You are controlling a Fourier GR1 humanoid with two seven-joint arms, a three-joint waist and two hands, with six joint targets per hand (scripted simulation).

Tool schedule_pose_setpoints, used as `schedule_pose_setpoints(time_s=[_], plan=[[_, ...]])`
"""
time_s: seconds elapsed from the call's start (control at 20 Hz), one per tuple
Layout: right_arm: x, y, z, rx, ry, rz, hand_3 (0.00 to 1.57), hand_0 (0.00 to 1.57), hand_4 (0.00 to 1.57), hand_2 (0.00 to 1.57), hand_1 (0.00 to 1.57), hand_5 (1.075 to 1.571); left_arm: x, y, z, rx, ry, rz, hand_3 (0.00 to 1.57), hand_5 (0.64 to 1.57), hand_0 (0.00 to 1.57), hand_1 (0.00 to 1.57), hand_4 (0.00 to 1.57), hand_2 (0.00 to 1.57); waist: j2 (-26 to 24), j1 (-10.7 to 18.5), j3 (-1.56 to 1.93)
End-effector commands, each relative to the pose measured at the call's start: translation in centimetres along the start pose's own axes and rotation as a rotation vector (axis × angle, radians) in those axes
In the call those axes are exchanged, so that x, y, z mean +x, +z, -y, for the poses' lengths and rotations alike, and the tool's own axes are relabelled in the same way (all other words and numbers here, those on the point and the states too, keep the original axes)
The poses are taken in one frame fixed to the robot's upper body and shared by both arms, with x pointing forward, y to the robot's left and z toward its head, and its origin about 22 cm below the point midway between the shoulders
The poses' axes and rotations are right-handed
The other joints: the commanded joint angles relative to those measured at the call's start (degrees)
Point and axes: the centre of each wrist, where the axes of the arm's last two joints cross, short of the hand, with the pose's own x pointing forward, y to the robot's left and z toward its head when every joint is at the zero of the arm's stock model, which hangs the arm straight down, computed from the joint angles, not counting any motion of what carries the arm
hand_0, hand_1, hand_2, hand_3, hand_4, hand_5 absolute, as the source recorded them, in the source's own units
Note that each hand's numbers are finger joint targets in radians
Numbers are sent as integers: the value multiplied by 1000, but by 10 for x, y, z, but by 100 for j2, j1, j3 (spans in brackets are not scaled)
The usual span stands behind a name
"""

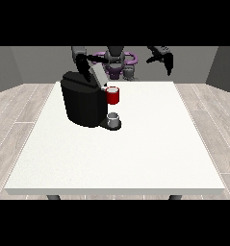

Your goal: Insert the coffee pod into the coffee machine and close the lid

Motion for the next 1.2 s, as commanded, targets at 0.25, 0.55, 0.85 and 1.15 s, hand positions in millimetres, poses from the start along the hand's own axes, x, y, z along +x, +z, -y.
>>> schedule_pose_setpoints(time_s=[0.25,0.55,0.85,1.15], plan=[[30,-20,-15,45,63,81,0,0,200,0,0,1571,14,-8,-2,25,-28,25,0,1571,0,0,360,0,347,-33,3],[72,-34,-29,75,145,131,0,0,103,0,0,1571,26,-17,-8,-1,-35,51,0,1571,0,0,385,0,458,193,2],[58,-31,-34,75,146,133,0,0,0,0,0,1571,19,-4,3,-65,-33,41,0,1571,0,0,327,0,384,570,6],[113,-39,-56,50,258,212,0,0,82,0,0,1571,27,-22,5,-75,-27,90,0,1571,0,0,386,0,628,855,0]])
